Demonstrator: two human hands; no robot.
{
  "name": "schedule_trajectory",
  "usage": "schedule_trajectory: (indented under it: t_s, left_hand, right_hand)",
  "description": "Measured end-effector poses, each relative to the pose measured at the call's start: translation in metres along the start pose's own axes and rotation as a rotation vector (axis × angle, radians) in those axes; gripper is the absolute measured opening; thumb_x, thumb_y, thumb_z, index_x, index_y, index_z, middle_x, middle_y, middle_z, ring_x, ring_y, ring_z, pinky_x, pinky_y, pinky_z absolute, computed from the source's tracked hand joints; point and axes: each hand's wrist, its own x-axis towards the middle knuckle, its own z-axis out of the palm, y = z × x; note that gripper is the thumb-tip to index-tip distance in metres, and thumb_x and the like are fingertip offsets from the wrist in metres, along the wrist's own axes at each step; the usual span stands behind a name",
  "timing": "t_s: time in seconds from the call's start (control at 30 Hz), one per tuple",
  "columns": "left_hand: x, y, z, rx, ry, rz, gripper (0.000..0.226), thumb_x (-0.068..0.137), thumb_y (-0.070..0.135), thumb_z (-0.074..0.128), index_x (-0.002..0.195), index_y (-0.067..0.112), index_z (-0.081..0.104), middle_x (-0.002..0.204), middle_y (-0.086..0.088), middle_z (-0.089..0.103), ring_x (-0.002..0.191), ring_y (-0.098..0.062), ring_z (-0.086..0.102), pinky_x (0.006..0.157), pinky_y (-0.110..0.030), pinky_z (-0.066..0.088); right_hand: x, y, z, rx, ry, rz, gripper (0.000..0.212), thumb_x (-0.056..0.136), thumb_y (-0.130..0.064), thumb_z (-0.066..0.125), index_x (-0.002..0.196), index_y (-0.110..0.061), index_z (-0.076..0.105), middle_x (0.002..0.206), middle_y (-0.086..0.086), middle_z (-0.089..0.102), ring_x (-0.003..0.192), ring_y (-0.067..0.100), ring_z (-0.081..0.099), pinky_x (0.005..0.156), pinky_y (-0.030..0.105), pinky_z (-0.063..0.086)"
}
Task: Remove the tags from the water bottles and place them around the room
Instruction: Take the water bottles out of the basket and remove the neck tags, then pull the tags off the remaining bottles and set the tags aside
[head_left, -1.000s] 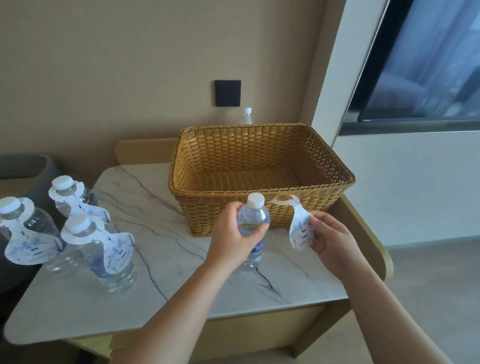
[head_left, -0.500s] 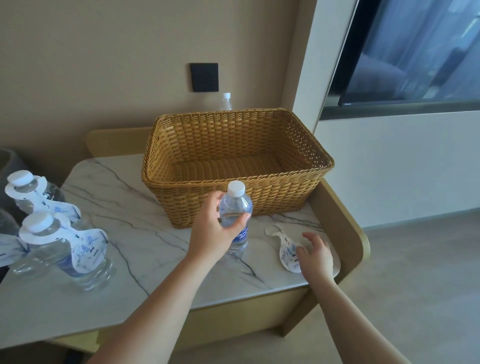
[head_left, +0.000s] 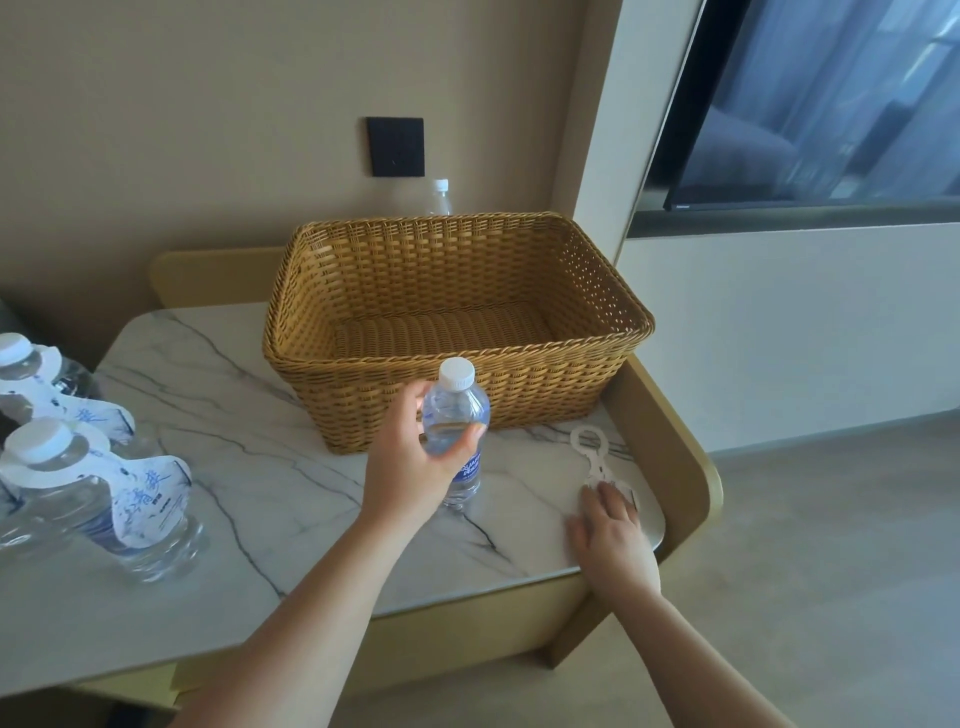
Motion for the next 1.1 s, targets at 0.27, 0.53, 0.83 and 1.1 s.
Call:
schedule_trajectory:
  t_s: [0.27, 0.53, 0.83, 1.1]
  left_hand:
    - [-0.003, 0.000, 0.003, -0.014, 0.044, 0.006, 0.056, 0.071, 0.043, 0.079, 0.119, 0.034, 0.051, 0.108, 0.033, 0.053, 0.094, -0.005, 0.058, 0.071, -0.012, 0.041]
    - [-0.004, 0.003, 0.004, -0.016, 0.048, 0.017, 0.056, 0.071, 0.041, 0.079, 0.120, 0.032, 0.051, 0.108, 0.034, 0.053, 0.094, -0.002, 0.057, 0.072, -0.007, 0.040]
    - [-0.012, 0.011, 0.006, 0.006, 0.062, -0.017, 0.063, 0.077, 0.039, 0.075, 0.132, 0.022, 0.050, 0.125, 0.008, 0.060, 0.110, -0.014, 0.059, 0.087, -0.040, 0.052]
    - [-0.036, 0.015, -0.021, 0.354, 0.193, -0.001, 0.070, 0.083, 0.054, 0.060, 0.135, 0.009, 0.049, 0.127, -0.008, 0.058, 0.118, -0.023, 0.052, 0.087, -0.027, 0.045]
  right_hand:
    - [0.010, 0.005, -0.008, -0.101, -0.044, 0.023, 0.061, 0.097, -0.051, 0.035, 0.148, -0.018, 0.028, 0.158, 0.003, 0.021, 0.146, 0.021, 0.011, 0.113, 0.038, 0.020]
    - [0.023, 0.002, -0.028, -0.110, -0.032, -0.008, 0.050, 0.096, -0.044, 0.043, 0.137, -0.015, 0.044, 0.144, 0.009, 0.036, 0.135, 0.027, 0.027, 0.103, 0.037, 0.036]
    - [0.011, -0.055, -0.046, 0.104, 0.087, -0.282, 0.049, 0.095, -0.036, 0.051, 0.139, -0.015, 0.045, 0.144, 0.003, 0.041, 0.133, 0.022, 0.032, 0.105, 0.036, 0.034]
    - [-0.017, -0.103, -0.051, 0.276, 0.143, -0.599, 0.022, 0.089, -0.024, 0.058, 0.109, -0.014, 0.061, 0.108, 0.000, 0.061, 0.095, 0.018, 0.059, 0.075, 0.024, 0.045]
